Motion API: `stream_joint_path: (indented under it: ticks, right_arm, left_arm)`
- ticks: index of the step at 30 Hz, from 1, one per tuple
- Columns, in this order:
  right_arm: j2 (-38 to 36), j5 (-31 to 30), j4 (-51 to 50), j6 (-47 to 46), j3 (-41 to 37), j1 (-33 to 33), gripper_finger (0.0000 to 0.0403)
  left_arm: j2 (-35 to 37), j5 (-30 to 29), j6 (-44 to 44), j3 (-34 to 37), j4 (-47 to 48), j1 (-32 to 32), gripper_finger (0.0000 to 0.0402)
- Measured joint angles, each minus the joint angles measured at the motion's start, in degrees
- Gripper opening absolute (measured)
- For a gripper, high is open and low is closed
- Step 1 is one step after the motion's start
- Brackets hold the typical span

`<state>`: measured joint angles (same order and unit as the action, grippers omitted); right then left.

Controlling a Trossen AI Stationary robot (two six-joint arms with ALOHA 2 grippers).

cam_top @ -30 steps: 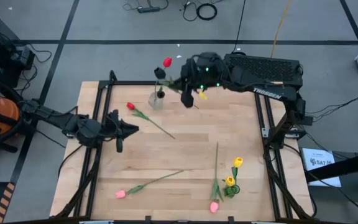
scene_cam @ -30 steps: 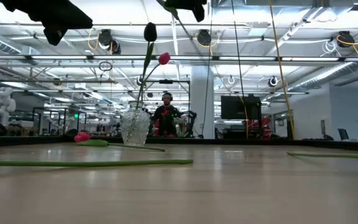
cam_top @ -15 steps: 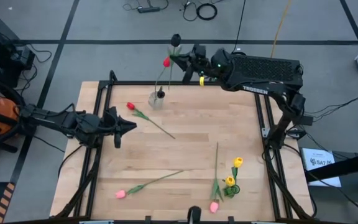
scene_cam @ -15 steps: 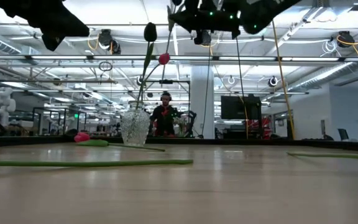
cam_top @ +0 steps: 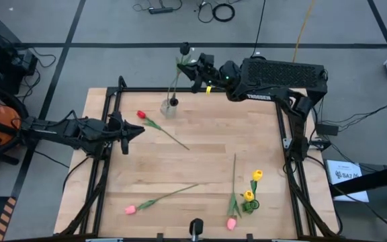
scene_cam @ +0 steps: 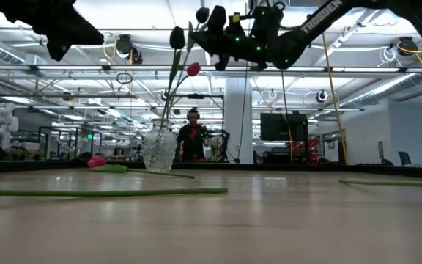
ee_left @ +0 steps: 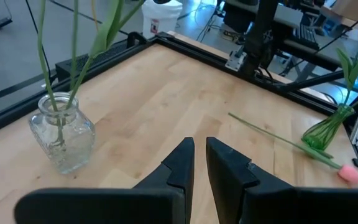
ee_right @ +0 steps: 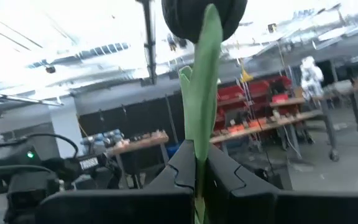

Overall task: Sort flowers into vase by color
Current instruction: Put the black tulip into the transparent flower vase, then put the left pink tulip into the green flower vase

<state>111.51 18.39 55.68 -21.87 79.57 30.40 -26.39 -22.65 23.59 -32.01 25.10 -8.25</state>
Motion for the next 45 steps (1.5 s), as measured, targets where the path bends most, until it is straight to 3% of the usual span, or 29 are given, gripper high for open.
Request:
stream_joint_path:
  ticks: [8, 15, 22, 25, 38, 41, 45]
  right_arm:
    - [1.87, -0.02, 4.11, 0.82, 0.02, -0.79, 0.0002]
    - [1.85, -0.55, -6.43, 10.15, 0.07, -2.97, 0.0002]
    - [1.84, -7.96, -10.02, 15.38, 0.07, -5.27, 0.0014]
    - [1.8, -10.84, -13.85, 17.08, 0.07, -5.87, 0.0026]
    - [1.53, -7.94, -19.27, 14.32, 0.39, -5.93, 0.013]
    - [1.53, -4.84, -26.7, 13.5, 3.15, -5.7, 0.0152]
    - [1.53, -5.03, -44.6, 17.64, 9.7, -5.71, 0.0169]
  left_arm:
    - [-0.04, 0.0, 0.04, 0.0, 0.11, 0.0, 0.0047]
    - [-0.04, 0.0, 0.07, 0.0, 0.09, 0.0, 0.0047]
    - [-0.04, 0.17, 0.09, 0.0, 0.04, 0.0, 0.0047]
    - [-0.04, 0.23, 0.11, 0.0, -0.11, 0.0, 0.0047]
    - [-0.04, 1.51, 0.26, 0.0, -0.11, -0.02, 0.0047]
    - [-0.04, 1.51, 0.62, 0.0, -0.09, -0.02, 0.0047]
    - [-0.04, 2.06, 1.47, 0.0, 0.09, -0.02, 0.0047]
